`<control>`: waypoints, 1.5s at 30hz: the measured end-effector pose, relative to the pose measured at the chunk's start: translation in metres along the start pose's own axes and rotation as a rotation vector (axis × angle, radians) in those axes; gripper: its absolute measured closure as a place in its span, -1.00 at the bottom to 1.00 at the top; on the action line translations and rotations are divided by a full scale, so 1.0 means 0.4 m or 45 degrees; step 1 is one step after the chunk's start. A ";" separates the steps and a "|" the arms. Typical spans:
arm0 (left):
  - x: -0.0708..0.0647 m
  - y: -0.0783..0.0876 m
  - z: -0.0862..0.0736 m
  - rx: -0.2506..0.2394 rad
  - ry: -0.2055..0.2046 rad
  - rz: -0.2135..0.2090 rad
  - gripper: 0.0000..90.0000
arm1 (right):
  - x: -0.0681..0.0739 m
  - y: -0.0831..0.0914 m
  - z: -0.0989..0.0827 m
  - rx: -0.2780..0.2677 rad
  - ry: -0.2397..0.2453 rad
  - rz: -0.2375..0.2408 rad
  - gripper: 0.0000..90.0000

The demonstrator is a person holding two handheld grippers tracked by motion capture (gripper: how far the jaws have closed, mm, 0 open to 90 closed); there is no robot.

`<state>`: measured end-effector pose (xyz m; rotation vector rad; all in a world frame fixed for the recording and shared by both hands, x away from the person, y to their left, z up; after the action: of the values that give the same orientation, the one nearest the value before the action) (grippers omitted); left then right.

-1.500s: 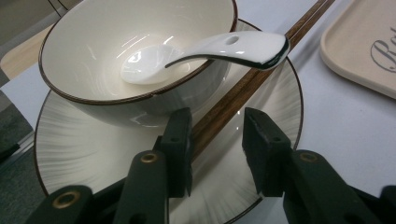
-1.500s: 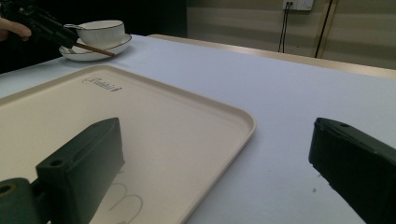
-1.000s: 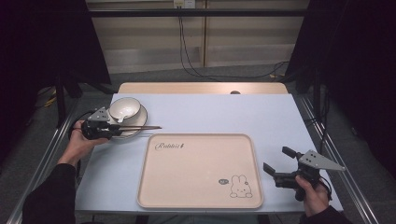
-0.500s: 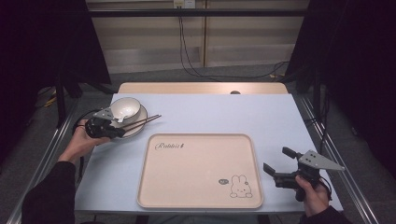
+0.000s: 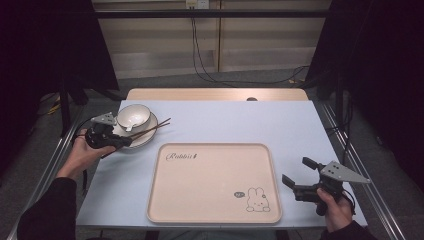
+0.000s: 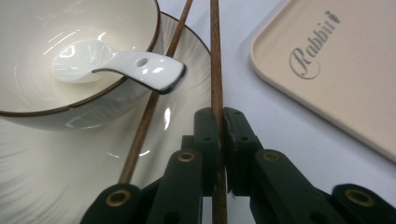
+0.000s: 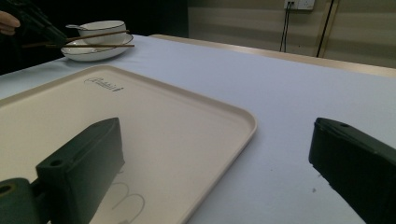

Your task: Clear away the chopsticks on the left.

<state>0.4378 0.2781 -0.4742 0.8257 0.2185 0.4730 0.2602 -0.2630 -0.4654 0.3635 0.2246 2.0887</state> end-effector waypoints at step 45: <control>-0.321 0.050 0.007 -0.210 0.427 0.030 0.89 | 0.002 -0.006 0.002 -0.003 0.002 -0.006 -0.94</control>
<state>0.3202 0.2257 -0.4565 0.5853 0.4731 0.6424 0.2621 -0.2608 -0.4651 0.3600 0.2238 2.0846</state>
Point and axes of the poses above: each handheld gripper's, and its own axes: y roughly backward along the jaws, z roughly out of its top, x roughly to its left, the point moved 7 cm from there along -y, roughly forward along the jaws, and after that the axes turned 5 degrees about -y, right-handed, at the moved point
